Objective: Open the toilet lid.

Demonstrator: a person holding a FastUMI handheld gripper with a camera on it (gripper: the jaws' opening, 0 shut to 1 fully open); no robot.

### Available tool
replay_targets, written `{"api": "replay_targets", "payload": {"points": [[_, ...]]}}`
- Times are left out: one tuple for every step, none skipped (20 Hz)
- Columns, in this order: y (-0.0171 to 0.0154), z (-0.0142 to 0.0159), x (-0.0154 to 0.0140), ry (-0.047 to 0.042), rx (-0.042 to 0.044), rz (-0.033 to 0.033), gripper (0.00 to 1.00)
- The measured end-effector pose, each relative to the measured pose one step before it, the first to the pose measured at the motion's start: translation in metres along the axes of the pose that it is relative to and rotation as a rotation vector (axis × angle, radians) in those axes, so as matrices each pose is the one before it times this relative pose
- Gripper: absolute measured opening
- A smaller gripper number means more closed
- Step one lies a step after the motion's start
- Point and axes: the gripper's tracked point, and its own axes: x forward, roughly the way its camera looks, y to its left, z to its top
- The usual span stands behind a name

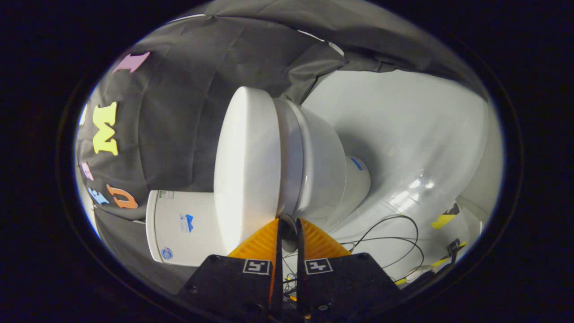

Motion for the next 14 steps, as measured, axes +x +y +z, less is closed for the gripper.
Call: {"api": "replay_targets", "payload": {"points": [[0.00023, -0.00234, -0.00042, -0.00296, 0.0019, 0.00264, 0.13], [0.00102, 0.00426, -0.00137, -0.00545, 0.00896, 0.00282, 0.12], [0.00086, -0.0011, 0.00097, 0.00324, 0.01471, 0.00322, 0.1], [-0.0006, 0.00125, -0.0004, -0.00572, 0.0107, 0.00552, 0.1], [0.00003, -0.00046, -0.00037, 0.00442, 0.01498, 0.00974, 0.1], [-0.00041, -0.00071, -0.00069, 0.0013, 0.02252, 0.00686, 0.1], [0.00032, 0.00039, 0.00053, 0.00221, 0.02149, 0.00361, 0.1], [0.00193, -0.00065, 0.00031, 0.00563, 0.01363, -0.00028, 0.1], [0.00006, -0.00133, 0.00073, -0.00129, 0.0033, -0.00726, 0.1], [-0.00009, 0.00055, -0.00051, -0.00238, -0.00747, -0.009, 0.1], [-0.00057, 0.00036, 0.00005, -0.00651, -0.01377, -0.00998, 0.1], [0.00063, -0.00021, 0.00072, -0.00462, -0.01464, -0.0097, 0.1], [0.00104, -0.00042, -0.00113, -0.00409, -0.01058, -0.00779, 0.1], [0.00196, -0.00023, 0.00013, -0.00544, -0.00745, -0.00806, 0.1]]}}
